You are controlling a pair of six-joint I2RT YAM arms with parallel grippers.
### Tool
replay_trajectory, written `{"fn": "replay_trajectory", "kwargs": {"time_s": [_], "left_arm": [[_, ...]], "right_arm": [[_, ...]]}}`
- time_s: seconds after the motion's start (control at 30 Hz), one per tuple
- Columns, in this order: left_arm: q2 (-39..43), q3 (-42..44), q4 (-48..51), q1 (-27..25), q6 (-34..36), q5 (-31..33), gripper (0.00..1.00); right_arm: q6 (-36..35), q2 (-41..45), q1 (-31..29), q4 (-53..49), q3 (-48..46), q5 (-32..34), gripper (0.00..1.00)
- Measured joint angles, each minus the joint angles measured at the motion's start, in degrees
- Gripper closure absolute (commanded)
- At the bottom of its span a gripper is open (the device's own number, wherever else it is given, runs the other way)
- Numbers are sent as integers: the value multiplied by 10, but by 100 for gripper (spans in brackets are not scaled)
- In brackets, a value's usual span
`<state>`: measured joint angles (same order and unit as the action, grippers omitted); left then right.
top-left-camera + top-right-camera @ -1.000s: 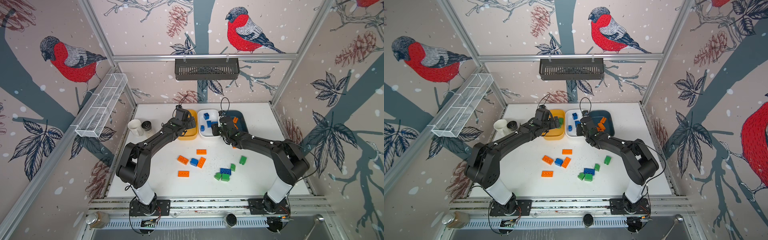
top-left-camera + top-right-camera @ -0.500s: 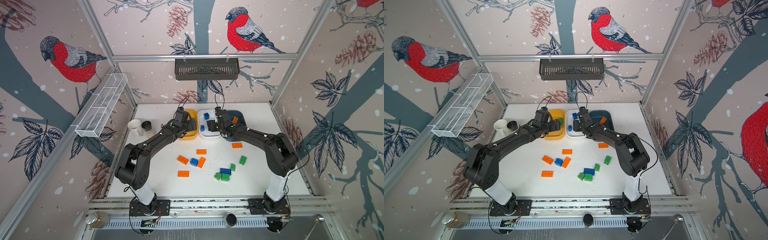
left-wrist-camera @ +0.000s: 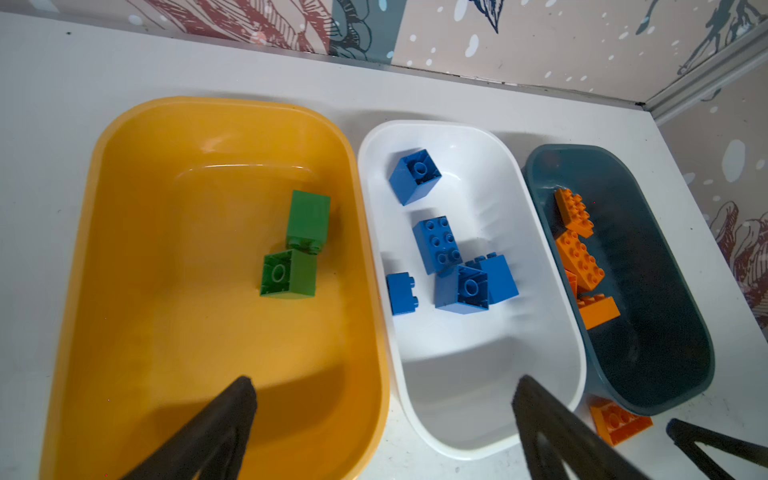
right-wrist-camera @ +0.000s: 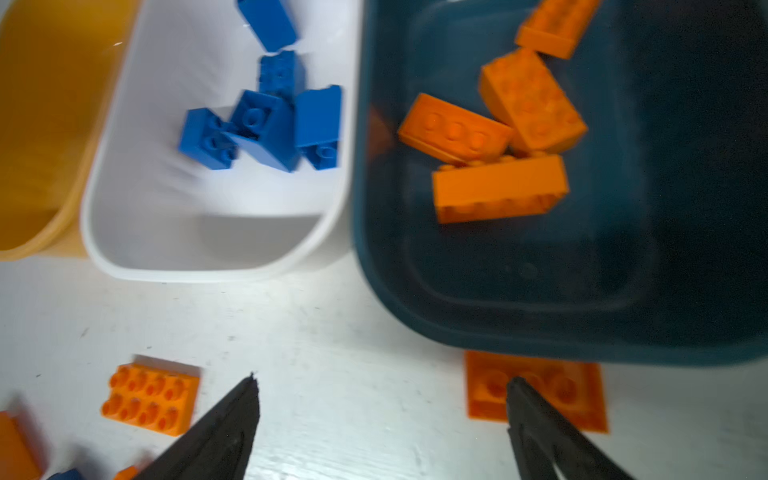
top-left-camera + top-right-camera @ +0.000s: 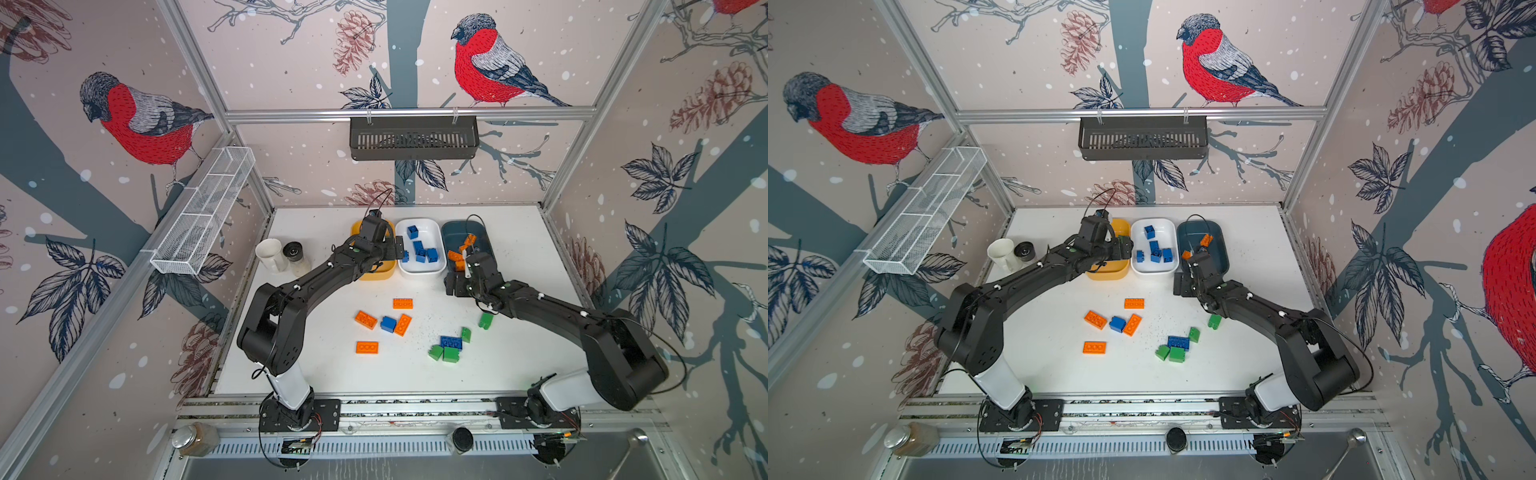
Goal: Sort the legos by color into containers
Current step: 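Lower the right gripper onto an orange brick beside the teal tray and grasp it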
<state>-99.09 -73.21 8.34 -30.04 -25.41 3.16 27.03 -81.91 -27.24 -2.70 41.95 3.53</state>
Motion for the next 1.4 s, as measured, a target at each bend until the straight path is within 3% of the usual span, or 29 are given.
{"fn": "replay_trajectory", "kwargs": {"time_s": [0.23,0.53,1.07,1.4], "left_arm": [[-30,-42,20,-18,4,12,3],[-42,-76,38,-22,4,15,3],[-47,-80,49,-26,3,19,3],[-47,-79,49,-28,4,29,3]], "right_arm": [[-7,15,60,-21,-22,-1,0],[-47,-40,68,-42,-5,6,0],[-62,-114,66,-75,42,16,16],[-62,-129,59,-79,52,38,32]]}}
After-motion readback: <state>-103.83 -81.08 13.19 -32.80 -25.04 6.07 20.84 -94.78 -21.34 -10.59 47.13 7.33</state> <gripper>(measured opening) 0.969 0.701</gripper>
